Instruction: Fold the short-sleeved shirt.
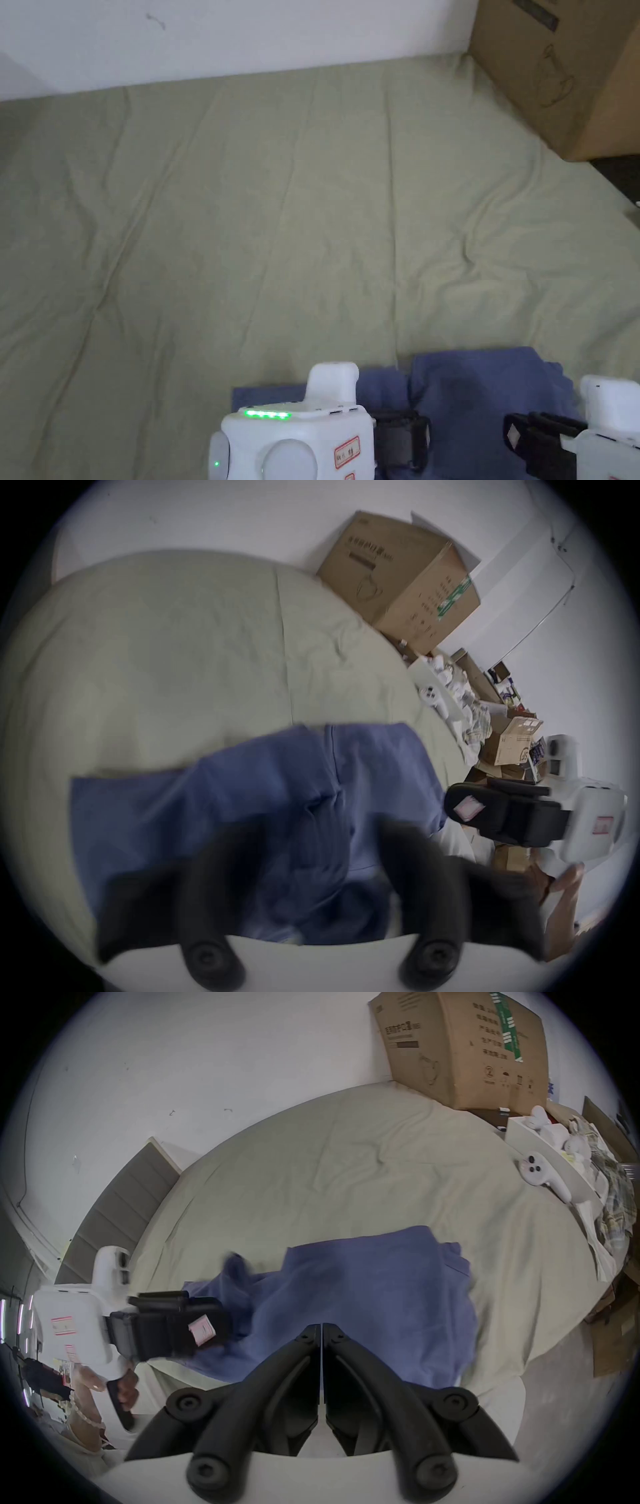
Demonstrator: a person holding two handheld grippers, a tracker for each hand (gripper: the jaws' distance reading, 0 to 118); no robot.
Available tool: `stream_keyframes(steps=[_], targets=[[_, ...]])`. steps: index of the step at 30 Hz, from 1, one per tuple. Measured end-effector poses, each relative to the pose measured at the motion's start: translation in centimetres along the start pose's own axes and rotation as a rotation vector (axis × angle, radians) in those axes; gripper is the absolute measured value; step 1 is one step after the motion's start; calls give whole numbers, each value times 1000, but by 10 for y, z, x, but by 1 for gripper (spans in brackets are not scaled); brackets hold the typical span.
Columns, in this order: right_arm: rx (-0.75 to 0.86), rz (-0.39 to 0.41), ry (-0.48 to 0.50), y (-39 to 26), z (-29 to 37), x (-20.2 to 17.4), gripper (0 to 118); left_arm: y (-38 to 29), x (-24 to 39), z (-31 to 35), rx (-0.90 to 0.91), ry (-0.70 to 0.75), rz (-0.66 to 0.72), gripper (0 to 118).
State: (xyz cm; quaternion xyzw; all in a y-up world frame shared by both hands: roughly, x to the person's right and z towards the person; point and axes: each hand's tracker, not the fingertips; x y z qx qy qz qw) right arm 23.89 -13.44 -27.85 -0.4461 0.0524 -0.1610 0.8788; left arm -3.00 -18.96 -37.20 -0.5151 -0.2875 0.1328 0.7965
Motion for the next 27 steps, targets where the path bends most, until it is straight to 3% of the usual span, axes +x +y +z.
stream_keyframes(steps=[1, 7, 9, 11, 13, 17, 24, 27], targets=[[2, -6, -5, -2, 1, 2, 2, -1, -1, 3, -16, -2, 19, 106], [4, -44, -1, -9, 3, 1, 2, 2, -25, 65, 157, -78, 136, 98], [2, -39, 1, -10, 1, -2, 2, 3, -40, 88, 219, -69, 182, 66], [6, -37, 8, -9, -2, 3, 2, 1, -47, 93, 230, 29, 187, 6], [12, -35, 21, -8, -2, 1, 2, -1, -55, 86, 201, 86, 159, 4], [18, -31, 35, -6, -5, 3, 2, -8, -58, 56, 114, -86, 237, 3], [12, -36, 21, -8, -4, 7, 2, -19, -12, -8, -147, -101, 69, 3], [5, -49, 10, -11, -4, 10, 2, -23, -3, -14, -138, -98, 43, 3]])
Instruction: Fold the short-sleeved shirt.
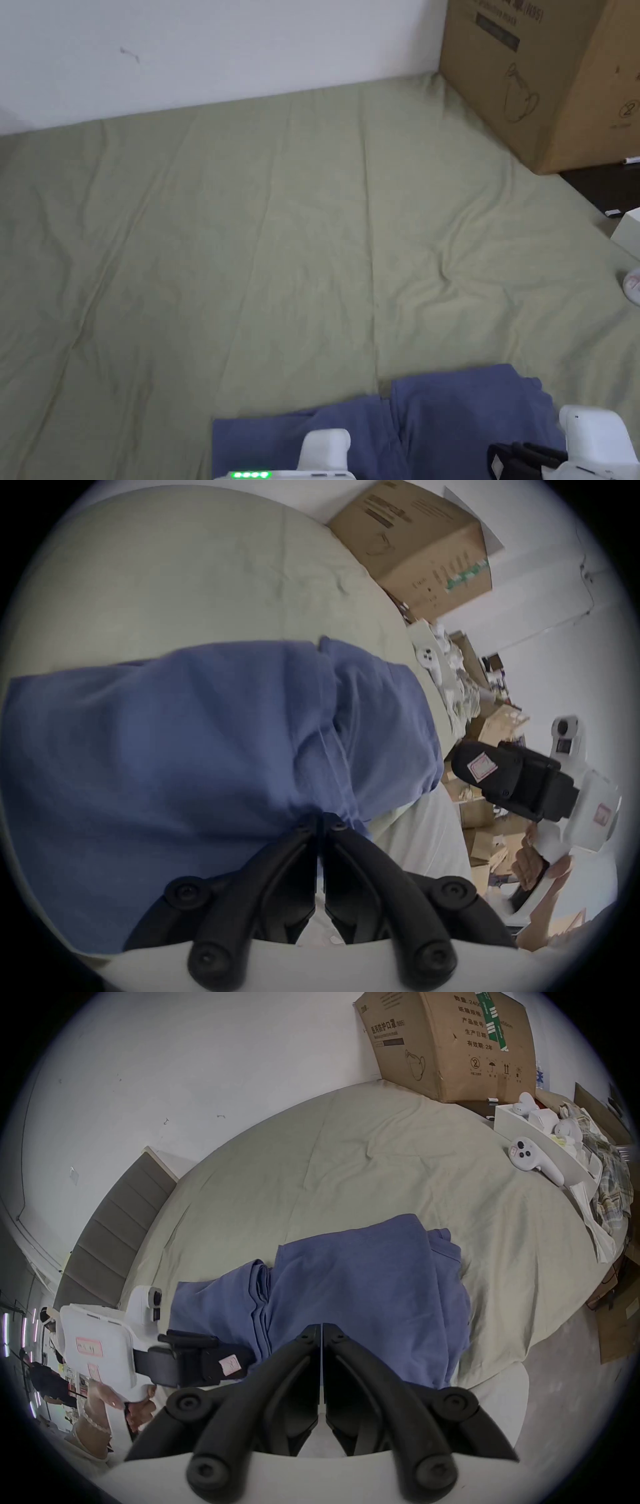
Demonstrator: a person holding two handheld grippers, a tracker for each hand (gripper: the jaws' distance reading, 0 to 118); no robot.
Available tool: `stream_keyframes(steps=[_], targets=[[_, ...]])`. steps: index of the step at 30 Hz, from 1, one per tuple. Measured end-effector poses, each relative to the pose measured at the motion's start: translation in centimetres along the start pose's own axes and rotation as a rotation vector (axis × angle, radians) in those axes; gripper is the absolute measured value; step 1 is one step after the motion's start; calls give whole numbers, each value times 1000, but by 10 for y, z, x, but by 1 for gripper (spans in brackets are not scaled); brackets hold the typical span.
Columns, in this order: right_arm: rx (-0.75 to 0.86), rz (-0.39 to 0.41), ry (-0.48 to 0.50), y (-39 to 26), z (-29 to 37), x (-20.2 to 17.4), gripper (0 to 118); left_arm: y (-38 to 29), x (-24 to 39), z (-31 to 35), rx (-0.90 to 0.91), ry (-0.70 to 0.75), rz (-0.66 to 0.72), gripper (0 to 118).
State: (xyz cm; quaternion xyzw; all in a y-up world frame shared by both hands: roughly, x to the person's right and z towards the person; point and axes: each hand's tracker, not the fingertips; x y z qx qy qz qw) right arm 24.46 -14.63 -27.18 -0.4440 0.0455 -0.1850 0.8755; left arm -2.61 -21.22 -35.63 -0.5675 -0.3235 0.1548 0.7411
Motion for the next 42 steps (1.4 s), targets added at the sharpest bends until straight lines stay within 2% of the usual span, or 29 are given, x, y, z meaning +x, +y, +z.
stream_keyframes(steps=[5, 8, 9, 10, 11, 12, 13, 14, 20, 25, 31, 32, 33, 34, 35, 36, 39, 42], targets=[[-10, 11, -8, 0, 2, -2, 2, -2, 2, 26, 39, -63, -5, 3], [-6, 14, -7, 1, 3, -7, 2, -5, -11, 53, 109, -83, 42, 4], [-5, 14, -3, 2, 2, -9, 2, -6, -18, 63, 134, -86, 69, 8], [-7, 17, 2, 2, 2, -11, 2, -8, -27, 75, 153, -88, 111, 21], [-10, 24, 5, 3, 1, -13, 2, -11, -40, 87, 173, -106, 153, 57], [-12, 34, 4, 3, 1, -15, 2, -16, -53, 97, 190, -118, 198, 86], [-14, 43, 3, 3, 0, -18, 2, -19, -64, 106, 215, -125, 228, 107], [-17, 51, 3, 4, -1, -20, 2, -26, -78, 118, 260, -136, 262, 114], [-38, 79, 16, 7, -8, -35, 2, -53, -150, 153, 348, -119, 448, 113], [-54, 124, 13, 11, -13, -52, 2, -53, -173, 135, 308, -136, 486, 112], [-77, 162, 6, 13, -19, -66, 2, -45, -184, 97, 309, -387, 527, 111], [-82, 163, 8, 13, -21, -67, 2, -42, -183, 96, 296, -319, 496, 108], [-88, 165, 10, 13, -23, -69, 2, -40, -180, 98, 305, -264, 473, 90], [-96, 170, 14, 12, -25, -71, 2, -38, -179, 93, 269, -170, 468, 42], [-105, 175, 15, 12, -29, -73, 2, -40, -185, 85, 256, -140, 498, 12], [-115, 184, 17, 12, -32, -76, 2, -42, -190, 86, 261, -264, 517, 12], [-122, 221, 20, 12, -35, -86, 2, -45, -190, 101, 297, -298, 514, 12], [-128, 225, 39, 14, -37, -92, 2, -44, -190, 115, 305, -313, 483, 12]])
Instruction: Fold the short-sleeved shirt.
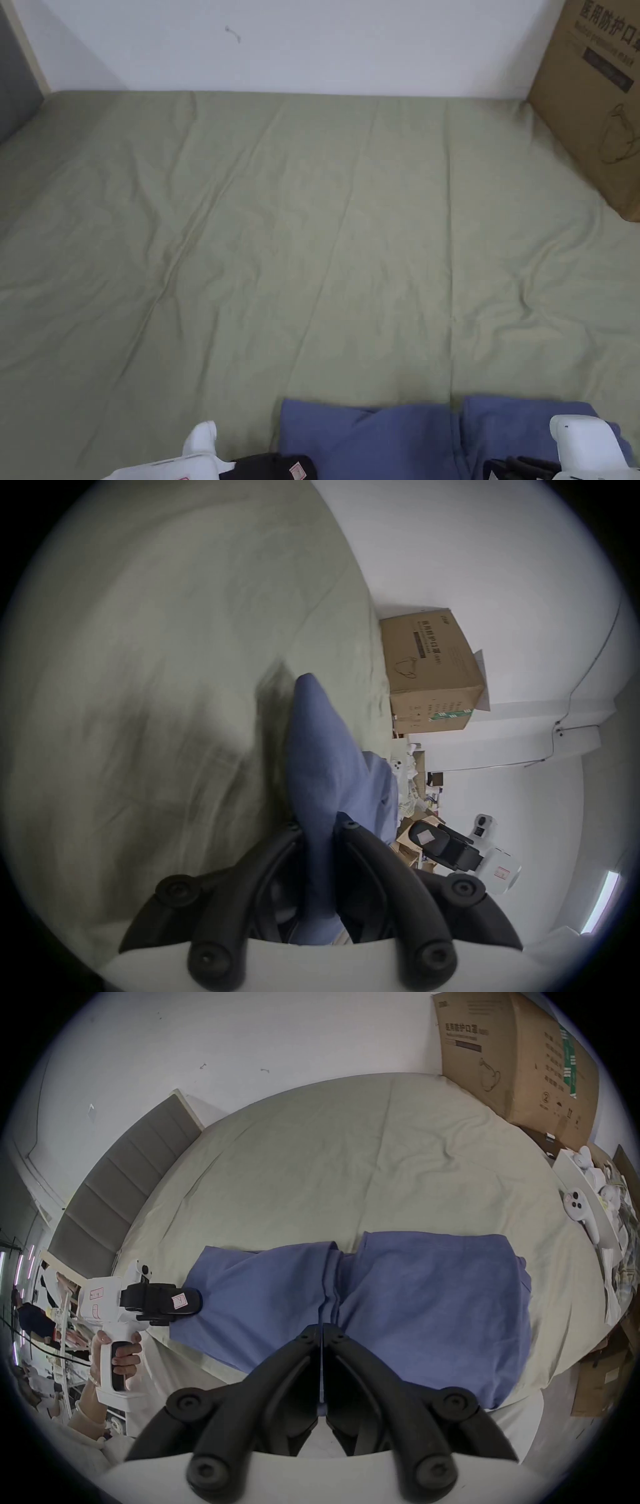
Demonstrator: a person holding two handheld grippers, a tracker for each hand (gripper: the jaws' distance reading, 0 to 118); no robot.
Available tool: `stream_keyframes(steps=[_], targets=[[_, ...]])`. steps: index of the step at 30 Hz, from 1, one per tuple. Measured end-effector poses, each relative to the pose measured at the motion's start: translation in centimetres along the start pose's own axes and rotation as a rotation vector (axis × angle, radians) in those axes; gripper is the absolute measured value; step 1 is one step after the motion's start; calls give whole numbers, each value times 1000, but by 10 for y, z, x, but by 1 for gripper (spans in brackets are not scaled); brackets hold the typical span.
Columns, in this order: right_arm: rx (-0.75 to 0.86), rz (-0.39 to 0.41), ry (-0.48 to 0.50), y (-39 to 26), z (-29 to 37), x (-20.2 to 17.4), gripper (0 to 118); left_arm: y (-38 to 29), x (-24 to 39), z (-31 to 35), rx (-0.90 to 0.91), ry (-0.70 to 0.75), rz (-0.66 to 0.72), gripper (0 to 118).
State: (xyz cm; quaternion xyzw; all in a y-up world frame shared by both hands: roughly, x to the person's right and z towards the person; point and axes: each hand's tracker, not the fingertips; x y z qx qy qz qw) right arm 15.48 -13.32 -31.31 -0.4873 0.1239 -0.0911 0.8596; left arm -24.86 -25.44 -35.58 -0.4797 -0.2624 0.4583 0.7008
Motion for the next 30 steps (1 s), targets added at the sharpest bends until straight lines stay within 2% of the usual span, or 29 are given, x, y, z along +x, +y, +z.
stream_keyframes(steps=[4, 10, 13, 16, 24, 27, 30], targets=[[-6, 13, 3, 1, -2, -6, 2, 11, -6, 34, 39, 31, -19, 12], [-7, 18, 26, -1, -4, -11, 2, 23, -28, 123, 189, 191, -4, 12], [-9, 17, 34, -4, -5, -11, 2, 20, -19, 153, 251, 266, 5, 12], [-10, 4, 42, -7, -6, -7, 2, 19, 3, 163, 280, 267, -16, 12], [23, -28, 51, -13, 7, 8, 2, 9, 131, 107, 288, 296, -265, 12], [38, -68, 43, -17, 13, 23, 2, -3, 169, 59, 193, 281, -389, 12], [54, -104, 22, -23, 21, 39, 2, -17, 194, 11, 113, 236, -458, 12]])
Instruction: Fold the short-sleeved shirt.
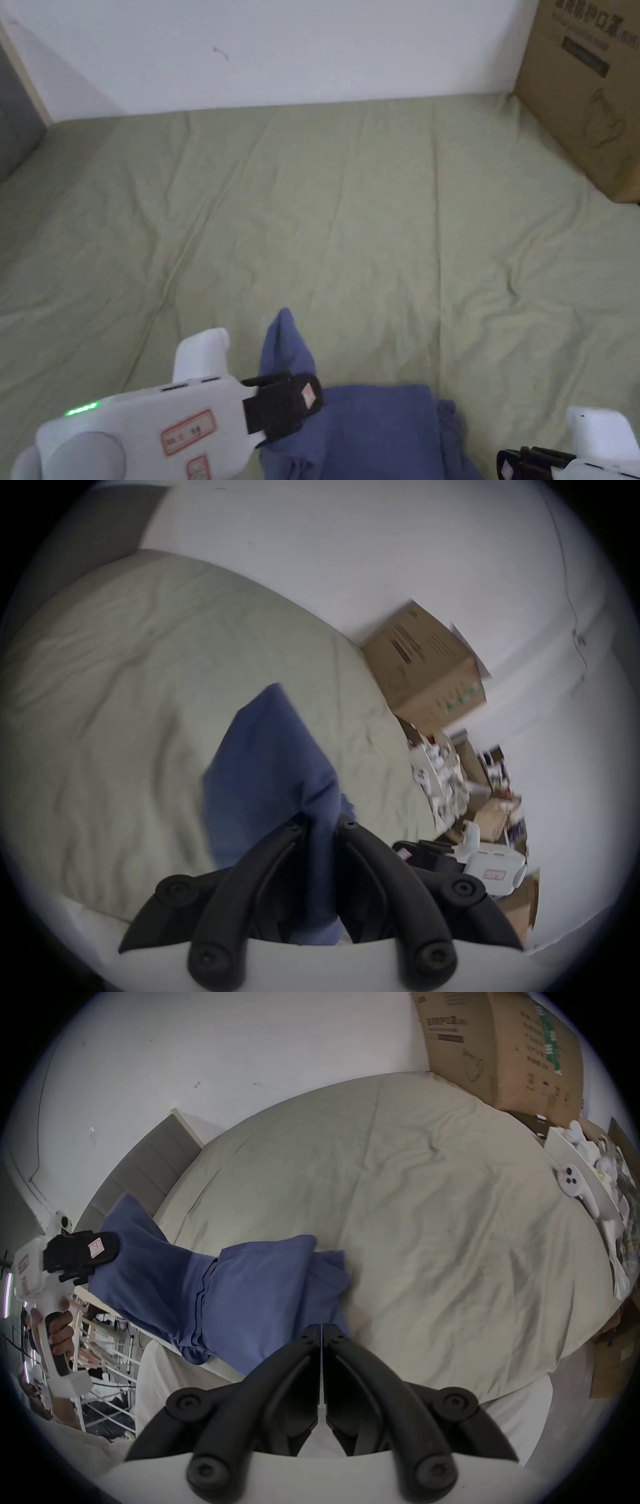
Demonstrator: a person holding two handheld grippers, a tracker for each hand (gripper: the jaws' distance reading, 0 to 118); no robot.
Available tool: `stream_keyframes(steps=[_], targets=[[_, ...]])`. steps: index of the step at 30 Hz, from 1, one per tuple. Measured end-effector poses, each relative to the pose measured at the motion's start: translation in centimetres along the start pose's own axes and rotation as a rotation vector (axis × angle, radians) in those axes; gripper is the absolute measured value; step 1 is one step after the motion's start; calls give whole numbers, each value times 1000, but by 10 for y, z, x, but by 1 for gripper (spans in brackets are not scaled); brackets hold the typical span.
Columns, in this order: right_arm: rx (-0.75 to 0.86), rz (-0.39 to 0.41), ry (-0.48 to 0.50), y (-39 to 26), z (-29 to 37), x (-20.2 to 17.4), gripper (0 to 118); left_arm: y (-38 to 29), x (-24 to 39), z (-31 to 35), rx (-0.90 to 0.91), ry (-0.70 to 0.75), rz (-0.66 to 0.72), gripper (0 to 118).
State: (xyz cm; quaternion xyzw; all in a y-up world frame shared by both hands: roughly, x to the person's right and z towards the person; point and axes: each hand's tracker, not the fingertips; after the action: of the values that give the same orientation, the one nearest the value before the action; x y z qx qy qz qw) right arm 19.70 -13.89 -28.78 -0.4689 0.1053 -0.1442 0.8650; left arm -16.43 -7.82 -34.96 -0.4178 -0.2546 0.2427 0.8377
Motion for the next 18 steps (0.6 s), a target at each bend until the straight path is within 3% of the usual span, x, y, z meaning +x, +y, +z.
stream_keyframes(steps=[5, 7, 8, 10, 11, 13, 16, 18], targets=[[13, -80, -32, -8, 8, 29, 2, -18, 34, -78, -171, -61, -45, 12], [15, -114, -40, -13, 9, 39, 2, -26, 36, -108, -234, -88, -56, 20], [13, -132, -41, -15, 10, 44, 2, -30, 37, -121, -303, -94, -48, 40], [12, -153, -51, -18, 10, 51, 2, -40, 34, -140, -371, -125, 24, 96], [12, -158, -55, -20, 10, 53, 2, -43, 31, -145, -394, -141, 30, 114], [8, -170, -60, -23, 11, 58, 2, -45, 31, -136, -348, -71, 44, 111], [4, -185, -63, -24, 9, 62, 2, -37, 20, -111, -288, -81, 65, 105], [4, -187, -65, -23, 8, 63, 2, -32, 13, -86, -188, -74, 106, 74]])
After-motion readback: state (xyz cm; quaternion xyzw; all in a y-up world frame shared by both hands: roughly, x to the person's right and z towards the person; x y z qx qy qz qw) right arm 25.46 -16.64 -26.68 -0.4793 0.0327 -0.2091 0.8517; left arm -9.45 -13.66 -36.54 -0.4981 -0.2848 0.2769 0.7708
